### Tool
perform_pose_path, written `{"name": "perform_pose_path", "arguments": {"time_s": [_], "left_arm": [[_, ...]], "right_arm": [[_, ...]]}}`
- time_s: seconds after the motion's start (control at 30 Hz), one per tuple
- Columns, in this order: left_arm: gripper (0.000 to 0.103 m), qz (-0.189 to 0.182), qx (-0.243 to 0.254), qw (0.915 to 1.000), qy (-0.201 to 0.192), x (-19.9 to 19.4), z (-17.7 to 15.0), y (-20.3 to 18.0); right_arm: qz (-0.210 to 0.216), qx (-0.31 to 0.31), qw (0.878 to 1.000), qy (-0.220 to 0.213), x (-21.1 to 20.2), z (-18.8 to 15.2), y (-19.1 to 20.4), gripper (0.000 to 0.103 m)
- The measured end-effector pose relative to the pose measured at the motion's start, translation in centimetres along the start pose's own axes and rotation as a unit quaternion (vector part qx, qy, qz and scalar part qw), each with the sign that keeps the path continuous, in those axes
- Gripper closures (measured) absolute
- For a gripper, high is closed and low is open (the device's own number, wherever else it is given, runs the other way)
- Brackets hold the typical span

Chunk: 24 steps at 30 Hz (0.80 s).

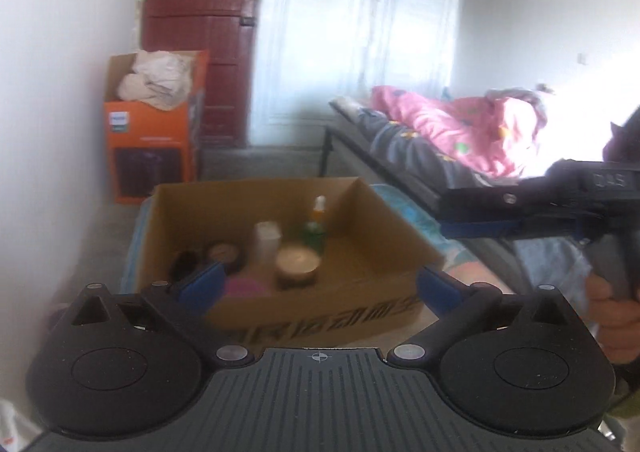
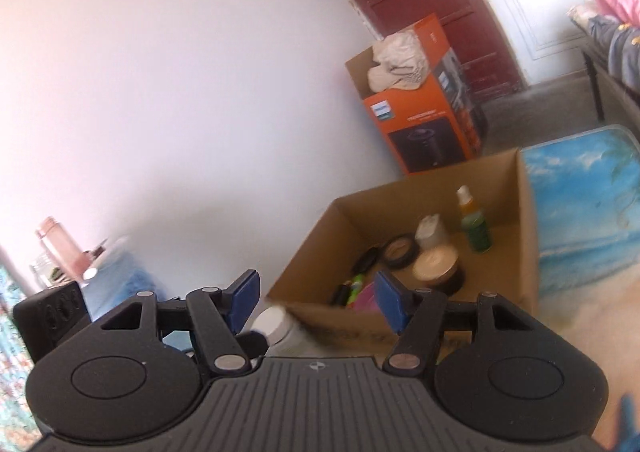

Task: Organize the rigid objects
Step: 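Move the open right tool back to the white supplement bottle, then close the right tool on the white supplement bottle and lift it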

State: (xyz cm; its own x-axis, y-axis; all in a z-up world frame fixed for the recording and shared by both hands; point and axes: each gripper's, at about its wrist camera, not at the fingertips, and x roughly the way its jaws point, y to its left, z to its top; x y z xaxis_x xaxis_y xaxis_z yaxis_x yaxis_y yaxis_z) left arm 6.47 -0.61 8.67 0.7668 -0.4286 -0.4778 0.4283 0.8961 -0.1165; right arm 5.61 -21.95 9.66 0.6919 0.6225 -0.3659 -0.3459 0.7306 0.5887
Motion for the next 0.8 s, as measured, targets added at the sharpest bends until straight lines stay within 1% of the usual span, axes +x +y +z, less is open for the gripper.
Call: {"name": "perform_pose_path", "arguments": {"time_s": [0.07,0.17,0.27,0.4,0.53,0.63,0.73,0.8], "left_arm": [[0.0,0.024,-0.002,0.9997,-0.001,-0.7,-0.9,0.8],[0.0,0.056,-0.006,0.9984,0.0,-1.1,-2.3,2.5],[0.0,0.081,-0.019,0.9965,0.013,-0.4,-3.5,4.0],[0.001,0.11,-0.029,0.9931,0.026,1.1,-4.9,5.4],[0.002,0.11,-0.047,0.9921,0.037,2.6,-5.7,6.7],[0.003,0.113,-0.044,0.9919,0.038,3.6,-5.7,6.9],[0.006,0.12,-0.033,0.9914,0.04,4.7,-5.8,7.1],[0.01,0.122,-0.033,0.9911,0.042,5.0,-5.9,7.1]], "right_arm": [[0.011,0.01,1.0,0.008,0.7,-1.5,0.6,0.037],[0.019,0.023,0.999,0.032,2.9,-2.9,0.9,0.037],[0.015,0.032,0.998,0.057,5.5,-3.5,1.2,0.037],[0.011,0.018,0.997,0.072,7.7,-4.4,2.3,0.037],[-0.008,-0.006,0.997,0.08,10.4,-4.8,3.2,0.037],[-0.021,-0.032,0.996,0.084,12.2,-5.2,3.9,0.037],[-0.021,-0.046,0.995,0.091,13.9,-5.4,4.5,0.038],[-0.015,-0.043,0.994,0.096,14.9,-5.3,4.5,0.038]]}}
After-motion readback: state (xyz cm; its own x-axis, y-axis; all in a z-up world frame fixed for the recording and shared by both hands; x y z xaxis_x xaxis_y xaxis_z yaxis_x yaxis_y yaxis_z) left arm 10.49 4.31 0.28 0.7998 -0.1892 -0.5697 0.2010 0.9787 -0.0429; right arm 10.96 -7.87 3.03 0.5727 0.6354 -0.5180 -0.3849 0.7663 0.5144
